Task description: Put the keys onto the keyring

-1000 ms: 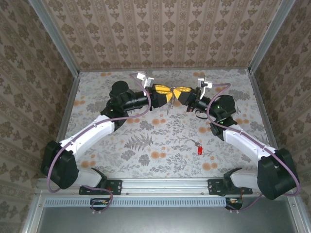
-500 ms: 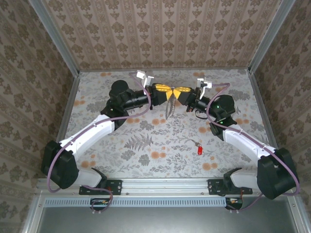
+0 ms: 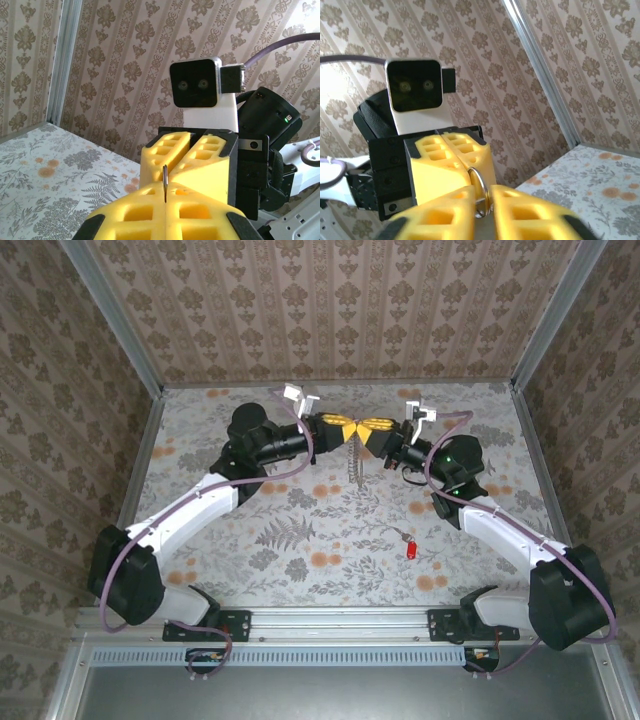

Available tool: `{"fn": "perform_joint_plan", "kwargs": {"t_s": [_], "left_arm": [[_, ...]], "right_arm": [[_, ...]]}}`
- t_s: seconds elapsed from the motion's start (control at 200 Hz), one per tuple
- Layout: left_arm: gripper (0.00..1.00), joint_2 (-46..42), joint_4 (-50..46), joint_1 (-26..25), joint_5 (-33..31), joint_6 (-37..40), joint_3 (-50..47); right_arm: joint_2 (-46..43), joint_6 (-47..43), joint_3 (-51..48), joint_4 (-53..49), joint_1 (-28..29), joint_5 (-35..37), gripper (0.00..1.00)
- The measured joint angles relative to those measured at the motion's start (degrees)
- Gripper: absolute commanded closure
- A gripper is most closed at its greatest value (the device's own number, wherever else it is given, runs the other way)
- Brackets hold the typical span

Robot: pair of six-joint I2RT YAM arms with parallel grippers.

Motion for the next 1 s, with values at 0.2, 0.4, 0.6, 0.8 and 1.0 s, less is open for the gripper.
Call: {"fn": "perform_joint_plan", "kwargs": {"t_s": [0.2,0.4,0.6,0.8,1.0], "left_arm": [[1.0,0.2,-2.7,0.0,1.1,2.4,1.4],[1.0,0.2,-14.2,0.9,3.5,10.0,6.3],[1.0,0.2,-30.3,1.2,6.4,20.7,14.6],[1.0,0.8,-42.6,1.2,9.5,28.9,20.2],[1.0,3.1,-49.5,1.2,11.5,32.8,22.1]], "right_arm": [[-3.3,-1.0,-1.0,-4.7,-1.8,-0.1,0.56],[-10.4,-3.5,-3.5,-11.0,-4.4,-0.1,0.53],[-12.9,-6.8,-3.3,-17.9,-4.9,-2.3,0.53],[-12.7,-10.1,0.1,-24.5,-4.9,-7.0,0.54],[-11.6,-12.7,3.4,-27.7,-4.2,-10.4,0.55]]}}
